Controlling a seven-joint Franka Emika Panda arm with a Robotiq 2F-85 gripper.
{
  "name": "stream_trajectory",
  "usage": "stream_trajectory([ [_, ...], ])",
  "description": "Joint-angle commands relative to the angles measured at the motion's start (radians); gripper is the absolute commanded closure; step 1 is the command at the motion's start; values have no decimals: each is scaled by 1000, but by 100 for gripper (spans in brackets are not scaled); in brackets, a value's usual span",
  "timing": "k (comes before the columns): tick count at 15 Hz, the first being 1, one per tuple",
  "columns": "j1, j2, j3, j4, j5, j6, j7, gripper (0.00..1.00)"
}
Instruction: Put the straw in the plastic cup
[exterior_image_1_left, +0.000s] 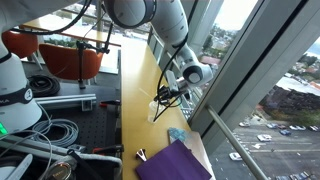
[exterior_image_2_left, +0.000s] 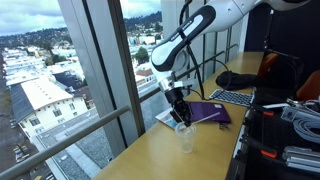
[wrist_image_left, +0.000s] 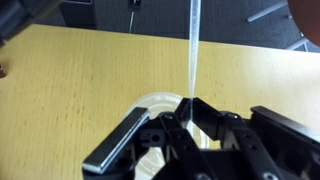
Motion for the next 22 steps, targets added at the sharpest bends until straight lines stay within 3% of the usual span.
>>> stream_trajectory([
  [1,-7,-8,-2,-9,31,-27,30,97],
  [7,-18,-21,-11,-71,29,-8,29,97],
  [22,-31,-48,-10,-80,25,10,11,97],
])
